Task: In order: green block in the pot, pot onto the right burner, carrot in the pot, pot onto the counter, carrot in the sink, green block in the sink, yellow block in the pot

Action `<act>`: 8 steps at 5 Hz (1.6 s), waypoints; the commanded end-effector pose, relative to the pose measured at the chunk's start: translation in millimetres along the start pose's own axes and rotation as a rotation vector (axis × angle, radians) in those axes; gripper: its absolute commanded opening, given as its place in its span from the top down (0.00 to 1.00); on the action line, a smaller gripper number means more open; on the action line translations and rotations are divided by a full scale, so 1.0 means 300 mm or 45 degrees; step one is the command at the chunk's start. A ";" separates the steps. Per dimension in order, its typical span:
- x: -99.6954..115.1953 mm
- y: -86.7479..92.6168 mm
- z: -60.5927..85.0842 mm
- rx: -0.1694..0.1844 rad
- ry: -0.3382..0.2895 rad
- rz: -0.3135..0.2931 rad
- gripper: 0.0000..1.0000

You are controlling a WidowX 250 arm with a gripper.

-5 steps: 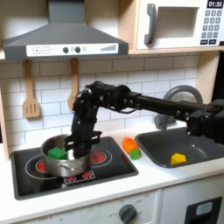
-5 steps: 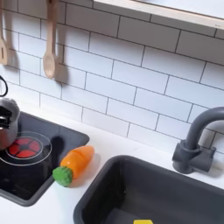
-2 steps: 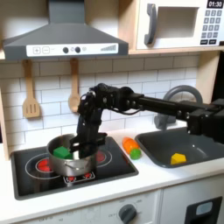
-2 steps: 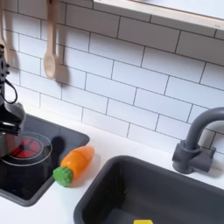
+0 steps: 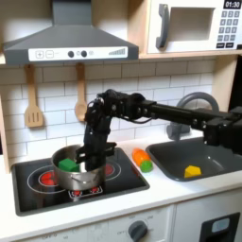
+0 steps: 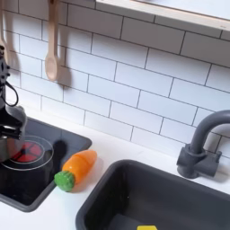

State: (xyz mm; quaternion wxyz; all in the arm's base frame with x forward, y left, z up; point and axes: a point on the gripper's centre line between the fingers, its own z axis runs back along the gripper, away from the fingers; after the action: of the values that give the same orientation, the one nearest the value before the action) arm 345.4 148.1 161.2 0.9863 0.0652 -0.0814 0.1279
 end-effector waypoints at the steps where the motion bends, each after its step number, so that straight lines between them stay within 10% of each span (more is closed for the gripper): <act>1: 0.014 0.005 0.067 0.006 -0.067 -0.003 0.00; 4: -0.014 -0.038 0.167 -0.055 -0.111 -0.046 0.00; 8: -0.117 -0.239 0.225 -0.173 -0.074 -0.140 0.00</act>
State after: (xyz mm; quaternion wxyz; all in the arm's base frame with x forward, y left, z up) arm 321.1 60.9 214.9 0.9912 0.0074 -0.1156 0.0646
